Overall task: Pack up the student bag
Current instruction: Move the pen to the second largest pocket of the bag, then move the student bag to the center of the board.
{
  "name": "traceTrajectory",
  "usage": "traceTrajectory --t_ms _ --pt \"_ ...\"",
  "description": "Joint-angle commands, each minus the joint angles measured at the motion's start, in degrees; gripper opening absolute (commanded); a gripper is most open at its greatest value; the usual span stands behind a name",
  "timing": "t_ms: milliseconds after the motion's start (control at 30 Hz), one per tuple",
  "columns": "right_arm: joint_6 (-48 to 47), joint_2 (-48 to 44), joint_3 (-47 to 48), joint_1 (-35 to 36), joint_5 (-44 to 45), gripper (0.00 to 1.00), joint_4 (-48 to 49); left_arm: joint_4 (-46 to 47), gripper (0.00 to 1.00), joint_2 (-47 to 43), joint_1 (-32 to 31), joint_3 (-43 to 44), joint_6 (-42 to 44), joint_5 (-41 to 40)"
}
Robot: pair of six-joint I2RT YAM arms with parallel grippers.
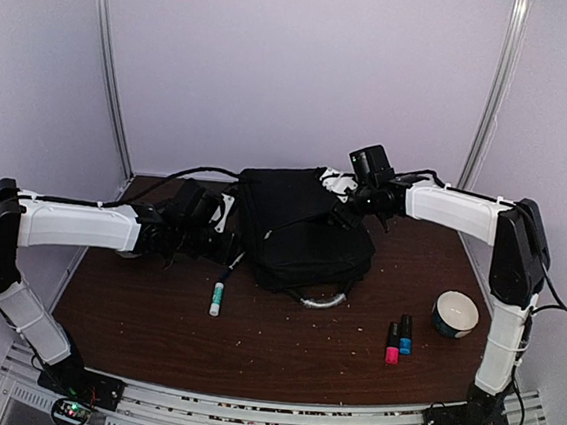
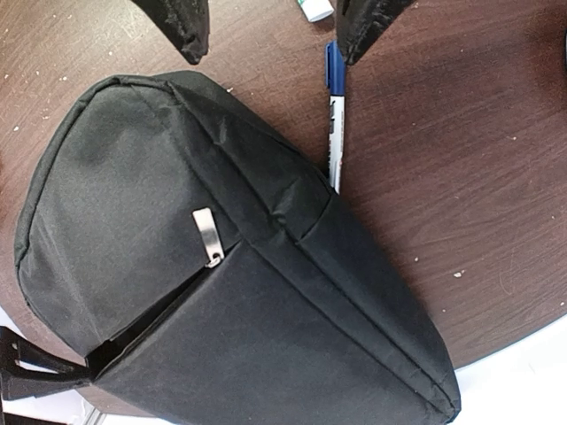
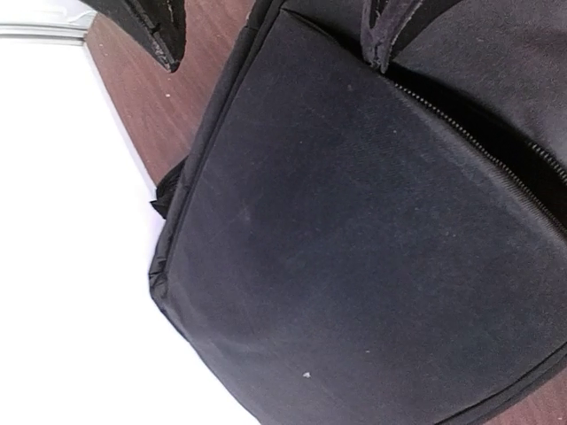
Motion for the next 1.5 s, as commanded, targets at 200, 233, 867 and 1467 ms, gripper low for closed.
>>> traceTrajectory --t_ms 200,233,867,1467 --pt "-0.5 1.6 1.4 -0.5 -7.6 0.59 -4.1 -0.1 0.51 -0.5 -0.3 1.5 -0.6 -0.7" --pt "-1.1 2.0 1.6 -0.5 -8.2 0.58 -4.7 -0.1 0.51 -0.6 -0.3 1.3 -0.7 -0.7" --pt "-3.1 7.7 4.7 1.9 2.5 0.21 0.9 0.3 0.51 -1.7 -0.3 -0.5 -1.6 -1.3" --pt "1.2 -3.0 -5.2 6.1 -3.2 0.00 -1.3 -3.9 0.51 -1.6 -0.2 -0.8 -2.6 -1.7"
